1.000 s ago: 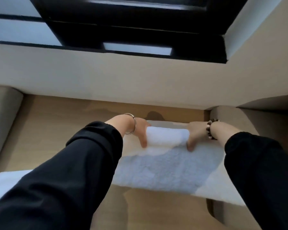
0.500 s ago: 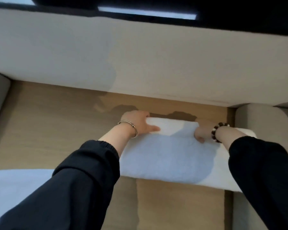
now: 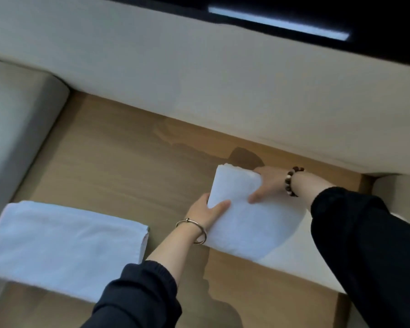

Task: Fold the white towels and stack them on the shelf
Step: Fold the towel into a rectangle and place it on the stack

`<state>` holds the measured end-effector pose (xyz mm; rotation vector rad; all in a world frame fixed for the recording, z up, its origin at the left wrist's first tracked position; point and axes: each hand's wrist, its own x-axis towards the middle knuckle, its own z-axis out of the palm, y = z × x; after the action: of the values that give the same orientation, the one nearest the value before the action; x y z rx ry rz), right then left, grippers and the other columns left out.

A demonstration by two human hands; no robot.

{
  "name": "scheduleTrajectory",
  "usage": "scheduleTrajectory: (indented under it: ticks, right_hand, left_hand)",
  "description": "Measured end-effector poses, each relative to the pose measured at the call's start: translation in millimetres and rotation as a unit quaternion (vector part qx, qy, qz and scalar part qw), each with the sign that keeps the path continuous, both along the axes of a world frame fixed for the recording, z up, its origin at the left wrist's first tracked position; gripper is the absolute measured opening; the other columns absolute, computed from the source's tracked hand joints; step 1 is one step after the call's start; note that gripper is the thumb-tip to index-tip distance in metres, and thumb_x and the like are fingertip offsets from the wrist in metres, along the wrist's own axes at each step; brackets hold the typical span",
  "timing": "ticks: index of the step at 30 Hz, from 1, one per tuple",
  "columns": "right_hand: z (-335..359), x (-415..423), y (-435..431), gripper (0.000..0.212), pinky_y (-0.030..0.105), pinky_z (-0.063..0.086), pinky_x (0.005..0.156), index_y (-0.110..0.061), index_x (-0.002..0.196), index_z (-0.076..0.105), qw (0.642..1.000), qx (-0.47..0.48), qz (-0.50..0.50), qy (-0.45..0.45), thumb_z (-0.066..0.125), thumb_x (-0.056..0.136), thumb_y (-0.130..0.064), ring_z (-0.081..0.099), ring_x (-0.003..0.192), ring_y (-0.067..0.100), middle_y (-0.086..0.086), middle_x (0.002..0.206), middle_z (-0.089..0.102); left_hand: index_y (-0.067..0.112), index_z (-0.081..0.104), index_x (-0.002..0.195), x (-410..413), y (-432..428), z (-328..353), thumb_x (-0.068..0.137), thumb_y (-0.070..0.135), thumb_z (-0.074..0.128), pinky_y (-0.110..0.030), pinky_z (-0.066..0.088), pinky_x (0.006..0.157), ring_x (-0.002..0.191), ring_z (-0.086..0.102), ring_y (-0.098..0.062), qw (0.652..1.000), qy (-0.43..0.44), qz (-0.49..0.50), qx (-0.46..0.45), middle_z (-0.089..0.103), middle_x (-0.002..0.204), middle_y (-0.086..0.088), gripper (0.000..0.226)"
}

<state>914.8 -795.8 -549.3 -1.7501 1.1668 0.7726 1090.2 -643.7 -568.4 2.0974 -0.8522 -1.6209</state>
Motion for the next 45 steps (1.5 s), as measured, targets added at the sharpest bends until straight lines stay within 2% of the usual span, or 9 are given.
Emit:
scheduleTrajectory:
  ticks: [3, 7, 14, 16, 18, 21, 27, 40, 45]
  right_hand:
    - [-0.1, -3.9, -9.5, 0.047, 0.025, 0.047, 0.061, -0.028, 0.098, 0.064, 0.999, 0.023, -0.028, -0.021, 0.084, 0.061, -0.048, 0.063, 0.083, 0.012, -0.011, 0.095, 0.066]
    - [10.0, -5.8, -22.1, 0.053, 0.031, 0.055, 0.076, -0.026, 0.092, 0.071, 0.996, 0.076, -0.036, -0.018, 0.086, 0.047, -0.049, 0.068, 0.086, 0.016, -0.008, 0.094, 0.072]
    - [-2.0, 3.4, -9.5, 0.044, 0.033, 0.048, 0.081, -0.021, 0.112, 0.060, 0.999, 0.023, -0.040, 0.014, 0.079, 0.073, -0.031, 0.059, 0.100, 0.023, 0.003, 0.117, 0.063]
    - [-1.0, 2.4, 9.3, 0.063, 0.036, 0.040, 0.095, -0.021, 0.131, 0.048, 0.992, -0.100, -0.070, -0.017, 0.076, 0.075, -0.027, 0.049, 0.117, 0.027, 0.005, 0.131, 0.052]
    - [3.7, -4.9, 42.3, 0.061, 0.046, 0.028, 0.108, -0.017, 0.137, 0.044, 0.935, -0.330, -0.116, -0.061, 0.066, 0.080, -0.022, 0.040, 0.124, 0.031, 0.011, 0.136, 0.046]
    - [-4.3, -23.5, 92.6, 0.055, 0.054, 0.012, 0.112, -0.010, 0.136, 0.047, 0.861, -0.474, -0.178, -0.044, 0.047, 0.083, -0.022, 0.031, 0.133, 0.032, 0.017, 0.143, 0.041]
    - [-44.4, -45.6, 108.9, 0.067, 0.039, -0.016, 0.113, -0.023, 0.152, 0.017, 0.909, -0.390, -0.131, 0.060, 0.016, 0.089, -0.045, 0.006, 0.146, 0.026, 0.009, 0.159, 0.013]
    - [-19.7, -38.8, 98.3, 0.061, 0.045, -0.007, 0.115, -0.021, 0.153, 0.005, 0.928, -0.341, -0.139, 0.058, 0.019, 0.097, -0.042, -0.005, 0.147, 0.020, 0.006, 0.161, -0.003]
    - [13.1, -0.9, 114.9, 0.057, 0.041, -0.003, 0.117, -0.012, 0.151, 0.018, 0.922, -0.364, -0.129, -0.041, 0.029, 0.099, -0.032, 0.001, 0.147, 0.021, 0.010, 0.160, 0.005]
  left_hand:
    - [0.030, 0.053, 0.100, -11.3, -6.6, 2.6, 0.083, 0.055, 0.060, -0.020, 0.039, 0.062, 0.081, 0.057, -0.007, 0.999, -0.010, 0.035, -0.016, 0.059, 0.088, 0.016, 0.031]
    - [0.034, 0.052, 0.092, -18.8, -10.8, 5.8, 0.084, 0.055, 0.058, -0.021, 0.039, 0.061, 0.081, 0.059, -0.007, 0.998, 0.006, 0.047, -0.041, 0.060, 0.086, 0.017, 0.024]
    - [0.022, 0.042, 0.132, -23.0, -15.8, -2.7, 0.088, 0.053, 0.054, -0.035, 0.044, 0.079, 0.104, 0.056, -0.022, 0.996, -0.080, -0.015, -0.032, 0.057, 0.112, 0.003, 0.055]
    - [0.018, 0.037, 0.141, -27.2, -15.8, 0.7, 0.089, 0.042, 0.059, -0.040, 0.044, 0.090, 0.116, 0.049, -0.026, 0.960, -0.244, -0.045, -0.128, 0.051, 0.127, -0.005, 0.061]
    - [0.011, 0.045, 0.136, -36.6, -17.5, 5.2, 0.084, 0.016, 0.065, -0.045, 0.045, 0.092, 0.116, 0.052, -0.032, 0.863, -0.386, -0.061, -0.322, 0.055, 0.128, -0.015, 0.055]
    - [0.013, 0.051, 0.129, -56.0, -18.3, -0.1, 0.081, 0.006, 0.048, -0.051, 0.037, 0.100, 0.126, 0.049, -0.032, 0.775, -0.386, -0.180, -0.468, 0.055, 0.133, -0.013, 0.049]
    - [0.030, -0.016, 0.144, -60.2, -23.2, -35.6, 0.093, 0.046, 0.011, -0.039, -0.027, 0.109, 0.137, -0.033, -0.016, 0.805, -0.371, -0.386, -0.255, -0.030, 0.149, 0.008, 0.060]
    - [0.026, 0.002, 0.152, -43.9, -25.6, -2.5, 0.100, 0.034, 0.027, -0.044, -0.008, 0.114, 0.145, -0.013, -0.017, 0.815, -0.347, -0.405, -0.227, -0.010, 0.160, 0.001, 0.058]
    - [0.020, 0.011, 0.152, -6.5, 19.4, 27.7, 0.094, 0.014, 0.043, -0.043, 0.005, 0.116, 0.146, 0.004, -0.018, 0.887, -0.315, -0.251, -0.228, 0.004, 0.160, -0.004, 0.066]
